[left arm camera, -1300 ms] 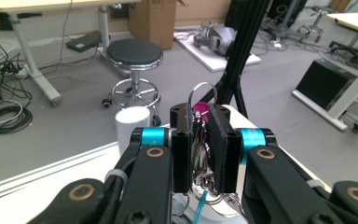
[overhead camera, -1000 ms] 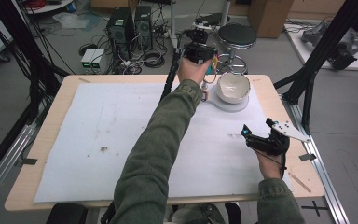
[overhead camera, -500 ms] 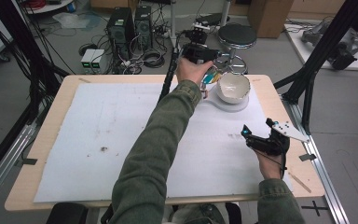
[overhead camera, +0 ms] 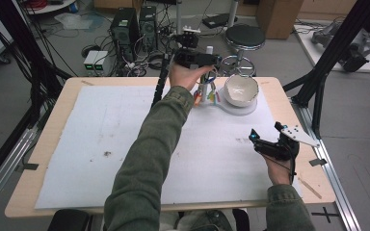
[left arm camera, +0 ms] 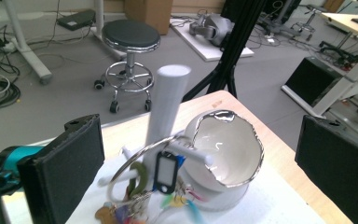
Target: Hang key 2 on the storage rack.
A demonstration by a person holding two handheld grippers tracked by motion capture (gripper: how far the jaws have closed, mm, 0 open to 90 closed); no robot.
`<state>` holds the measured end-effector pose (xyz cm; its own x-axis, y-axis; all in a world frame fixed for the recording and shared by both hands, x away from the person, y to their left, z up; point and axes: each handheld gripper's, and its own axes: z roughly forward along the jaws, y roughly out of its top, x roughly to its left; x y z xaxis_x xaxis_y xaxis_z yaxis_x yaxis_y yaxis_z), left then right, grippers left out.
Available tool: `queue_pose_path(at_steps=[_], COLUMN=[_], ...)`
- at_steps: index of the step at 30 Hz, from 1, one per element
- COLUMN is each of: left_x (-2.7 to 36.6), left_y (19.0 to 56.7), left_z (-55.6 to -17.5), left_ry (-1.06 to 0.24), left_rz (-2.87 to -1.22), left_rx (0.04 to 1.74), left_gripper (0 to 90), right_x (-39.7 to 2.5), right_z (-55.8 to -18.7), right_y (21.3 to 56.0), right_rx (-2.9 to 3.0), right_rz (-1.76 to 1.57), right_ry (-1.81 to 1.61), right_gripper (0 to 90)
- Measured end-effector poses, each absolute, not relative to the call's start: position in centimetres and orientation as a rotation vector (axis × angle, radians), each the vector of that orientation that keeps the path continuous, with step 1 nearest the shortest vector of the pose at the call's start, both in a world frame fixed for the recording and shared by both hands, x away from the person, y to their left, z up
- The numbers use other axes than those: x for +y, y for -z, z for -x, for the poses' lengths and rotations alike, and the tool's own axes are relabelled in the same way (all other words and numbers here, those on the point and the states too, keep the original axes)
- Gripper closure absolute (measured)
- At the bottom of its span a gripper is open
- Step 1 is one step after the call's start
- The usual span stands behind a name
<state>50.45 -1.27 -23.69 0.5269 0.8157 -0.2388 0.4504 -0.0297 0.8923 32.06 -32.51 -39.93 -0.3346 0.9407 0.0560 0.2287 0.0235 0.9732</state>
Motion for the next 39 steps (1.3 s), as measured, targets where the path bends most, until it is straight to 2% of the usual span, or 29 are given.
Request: queue_pose_path(at_steps=[27, 39], left_x=[5.9, 8.8], left_y=[25.0, 26.3], left_z=[-44.9, -43.6], left_ry=[-0.46, -0.49], left_rz=[-1.632, -1.634], left_rx=[1.018, 1.05], left_gripper=[1.7, 1.7], right_x=[-32.3, -32.3], right_z=[-31.7, -31.4], right_y=[39.9, 39.9], right_rx=[1.646, 1.645], right_rz=[-1.199, -1.205], right_ry=[-1.335, -1.333], right_gripper=[1.5, 1.5])
